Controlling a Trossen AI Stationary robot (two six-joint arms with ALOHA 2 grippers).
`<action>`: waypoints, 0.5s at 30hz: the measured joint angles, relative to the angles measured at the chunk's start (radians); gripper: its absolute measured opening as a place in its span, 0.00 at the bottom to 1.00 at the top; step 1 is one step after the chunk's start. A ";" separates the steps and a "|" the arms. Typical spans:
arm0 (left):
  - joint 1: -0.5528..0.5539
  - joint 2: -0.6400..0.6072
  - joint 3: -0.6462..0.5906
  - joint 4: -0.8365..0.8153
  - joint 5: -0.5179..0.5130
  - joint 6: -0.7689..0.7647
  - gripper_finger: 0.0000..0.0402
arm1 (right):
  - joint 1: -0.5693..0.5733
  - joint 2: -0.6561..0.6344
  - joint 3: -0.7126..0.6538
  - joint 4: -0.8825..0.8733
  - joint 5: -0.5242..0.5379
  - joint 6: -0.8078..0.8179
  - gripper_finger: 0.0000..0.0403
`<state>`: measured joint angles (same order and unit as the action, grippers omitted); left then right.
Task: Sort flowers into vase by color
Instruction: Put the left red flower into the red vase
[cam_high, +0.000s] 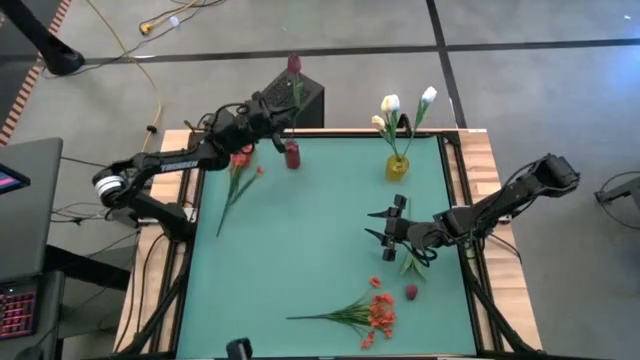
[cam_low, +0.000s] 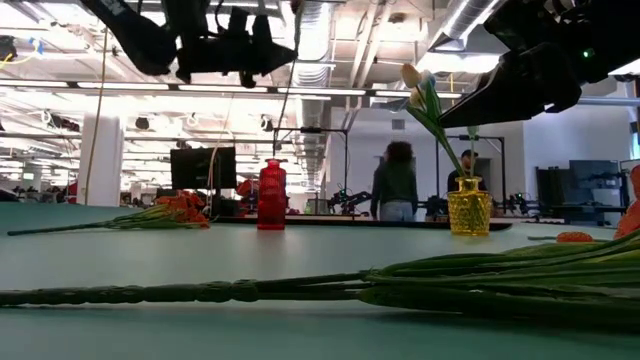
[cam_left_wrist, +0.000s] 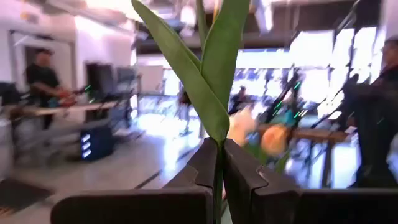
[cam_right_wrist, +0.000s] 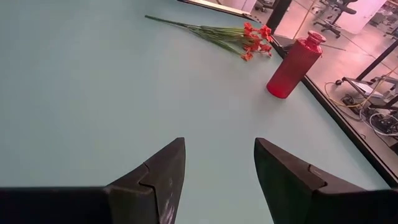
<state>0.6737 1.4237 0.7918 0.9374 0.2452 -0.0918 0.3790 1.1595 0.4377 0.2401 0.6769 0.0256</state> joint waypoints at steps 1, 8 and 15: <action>0.003 0.012 0.000 0.035 0.012 -0.011 0.00 | 0.000 0.000 0.000 0.000 0.000 -0.004 0.54; 0.031 0.037 0.001 0.074 0.012 0.005 0.00 | -0.001 0.000 0.000 0.000 0.000 -0.007 0.54; 0.043 0.037 0.001 0.035 0.011 0.033 0.00 | -0.003 0.000 0.000 0.000 0.000 -0.008 0.54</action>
<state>0.7170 1.4606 0.7925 0.9726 0.2559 -0.0592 0.3758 1.1595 0.4377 0.2398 0.6769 0.0176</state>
